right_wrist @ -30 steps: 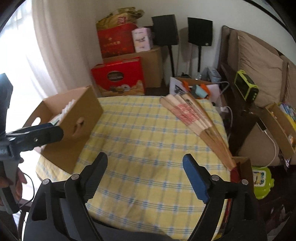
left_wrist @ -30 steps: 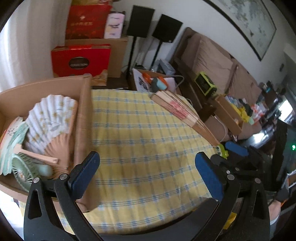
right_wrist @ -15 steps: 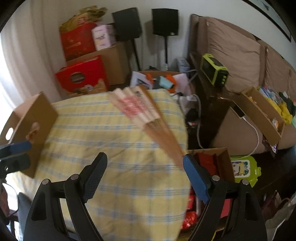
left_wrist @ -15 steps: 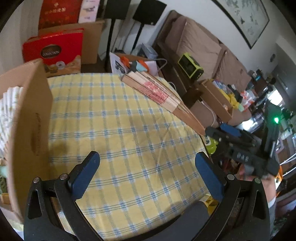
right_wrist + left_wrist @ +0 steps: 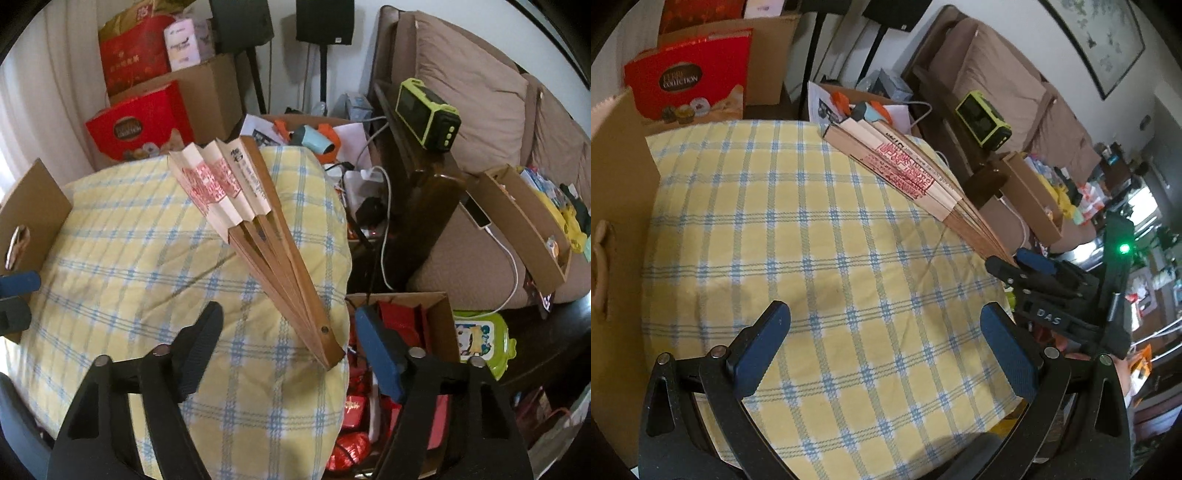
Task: Organize objects
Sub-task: 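Close both tools on the wooden ribs of the red-printed folding fan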
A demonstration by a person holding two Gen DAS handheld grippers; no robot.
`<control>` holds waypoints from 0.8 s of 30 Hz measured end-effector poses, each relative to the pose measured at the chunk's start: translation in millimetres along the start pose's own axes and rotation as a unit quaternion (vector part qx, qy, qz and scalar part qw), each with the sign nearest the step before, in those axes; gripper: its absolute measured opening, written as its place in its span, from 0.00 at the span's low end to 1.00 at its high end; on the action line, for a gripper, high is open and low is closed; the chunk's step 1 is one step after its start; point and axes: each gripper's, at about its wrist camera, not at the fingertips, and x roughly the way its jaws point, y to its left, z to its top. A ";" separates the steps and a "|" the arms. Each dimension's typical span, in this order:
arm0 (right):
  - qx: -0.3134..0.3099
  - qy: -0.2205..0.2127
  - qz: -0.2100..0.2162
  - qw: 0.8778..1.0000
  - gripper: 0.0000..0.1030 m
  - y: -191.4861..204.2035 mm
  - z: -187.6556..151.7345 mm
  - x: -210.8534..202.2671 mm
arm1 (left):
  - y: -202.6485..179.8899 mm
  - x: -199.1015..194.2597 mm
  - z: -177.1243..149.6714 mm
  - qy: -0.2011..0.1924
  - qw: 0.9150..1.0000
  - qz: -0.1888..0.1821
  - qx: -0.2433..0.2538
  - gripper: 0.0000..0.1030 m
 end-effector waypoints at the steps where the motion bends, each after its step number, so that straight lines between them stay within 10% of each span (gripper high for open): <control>1: -0.002 0.002 0.000 1.000 0.64 0.4 0.3 2.8 | 1.5 2.6 0.1 0.002 1.000 -0.005 -0.005 1.00; 8: -0.035 0.014 -0.014 0.999 0.24 9.4 1.2 13.3 | 11.5 23.7 -6.9 0.030 0.996 -0.061 -0.052 1.00; 24: 0.021 0.023 0.145 0.989 0.14 56.1 -20.1 -23.5 | 34.4 49.6 -13.7 0.044 0.966 -0.201 -0.158 1.00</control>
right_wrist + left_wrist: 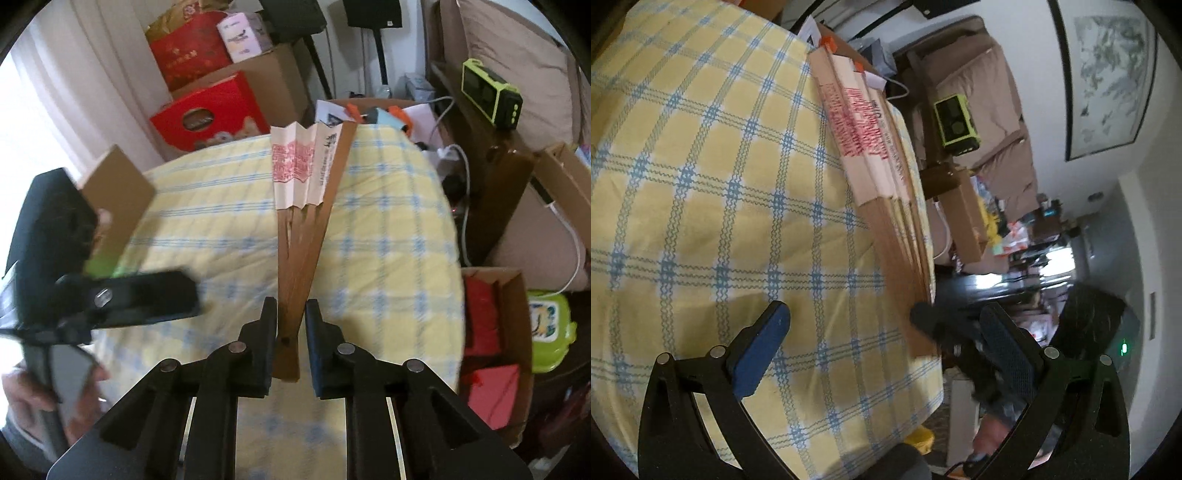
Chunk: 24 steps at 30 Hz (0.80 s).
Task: Organize objects
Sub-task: 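Lift the folding fan with both tools and carry it over the box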
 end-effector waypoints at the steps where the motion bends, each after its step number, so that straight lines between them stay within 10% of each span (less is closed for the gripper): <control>1: 0.005 -0.002 0.007 1.000 0.14 2.6 -1.5 -2.3 | 1.0 0.0 0.9 -0.001 1.000 -0.004 -0.004 1.00; 7: 0.017 -0.015 0.050 0.998 0.14 25.2 -10.8 -21.8 | -3.3 6.6 -2.3 0.010 0.999 -0.038 -0.006 0.98; 12: -0.006 -0.016 0.071 0.997 0.14 53.1 -20.5 -31.6 | -10.0 4.3 -9.6 0.010 0.998 -0.058 -0.006 0.67; 18: -0.040 -0.031 0.053 0.997 0.14 78.8 -28.6 -43.9 | -19.1 -11.8 -16.4 0.001 0.999 -0.037 0.013 0.52; 24: -0.054 -0.057 0.070 0.994 0.14 96.7 -23.6 -70.4 | -40.2 -49.3 -25.5 -0.033 0.998 -0.039 0.043 0.52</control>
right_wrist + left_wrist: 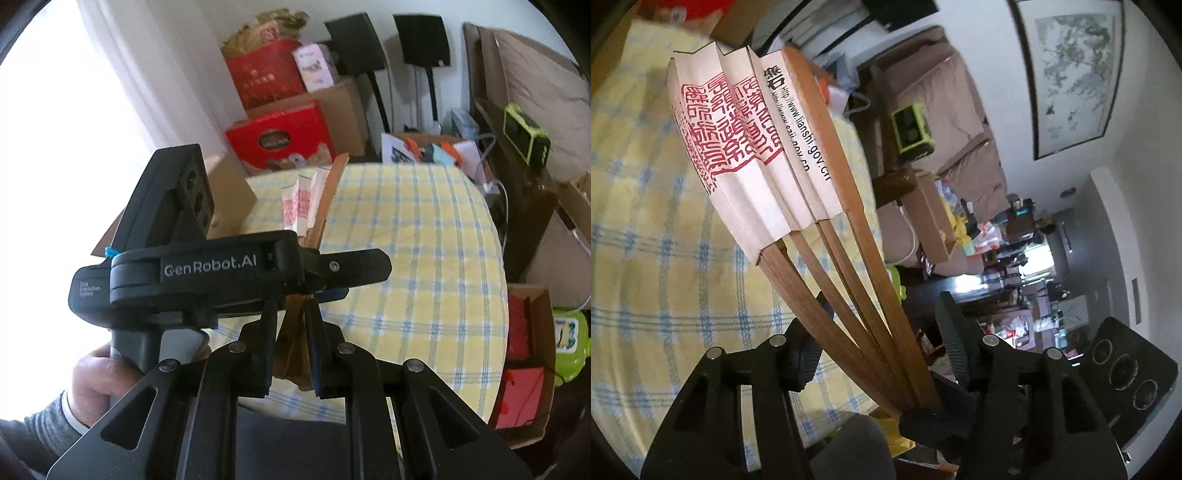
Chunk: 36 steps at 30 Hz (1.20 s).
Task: Organize objects
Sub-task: 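Lift the folding fan with both tools and carry it over the box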
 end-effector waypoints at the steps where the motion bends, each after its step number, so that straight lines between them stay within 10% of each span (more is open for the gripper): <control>1: -0.006 -0.004 0.001 1.000 0.14 4.3 1.9 -3.1 | -4.2 -6.9 0.3 -0.008 1.000 0.000 0.005 0.52; 14: -0.069 -0.030 0.025 0.997 0.13 80.0 31.3 -20.7 | -30.7 -120.4 10.3 -0.128 0.991 -0.022 0.028 0.52; 36: -0.186 0.027 0.090 0.978 0.13 210.2 72.2 73.9 | 97.6 -225.1 11.7 -0.245 0.965 0.004 -0.088 0.52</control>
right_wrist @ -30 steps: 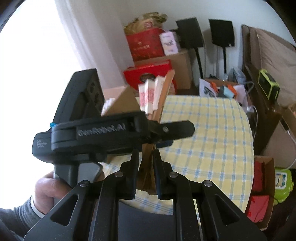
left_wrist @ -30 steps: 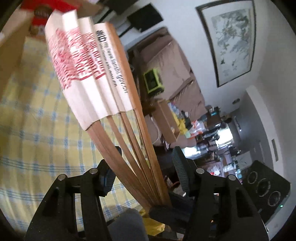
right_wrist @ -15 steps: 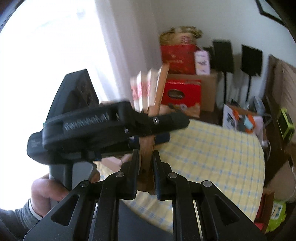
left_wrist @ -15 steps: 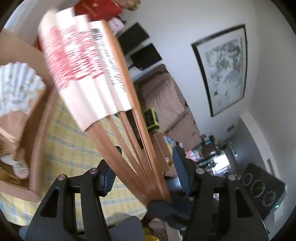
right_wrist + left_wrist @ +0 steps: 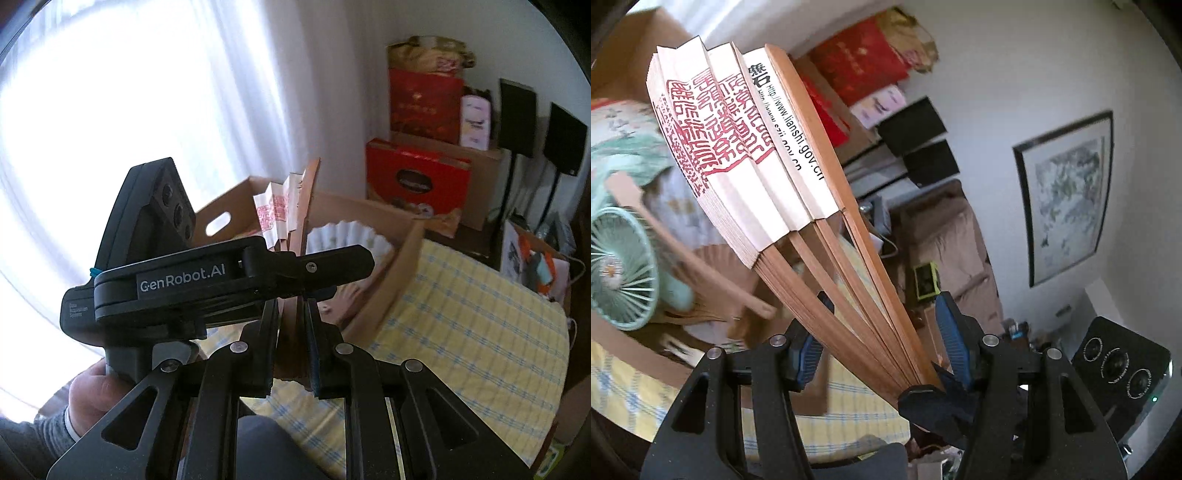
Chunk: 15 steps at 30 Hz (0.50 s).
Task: Organize objects
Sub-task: 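Lift the folding fan with both tools and carry it over the box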
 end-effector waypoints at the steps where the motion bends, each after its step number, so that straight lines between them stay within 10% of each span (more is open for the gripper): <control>1: -0.003 0.006 0.002 1.000 0.13 1.5 1.2 6.1 | 6.9 -1.5 2.2 -0.003 1.000 0.002 -0.007 0.52; 15: -0.020 0.034 0.039 0.998 0.13 23.0 17.5 64.4 | 46.3 -24.4 29.2 -0.049 0.998 0.032 -0.035 0.50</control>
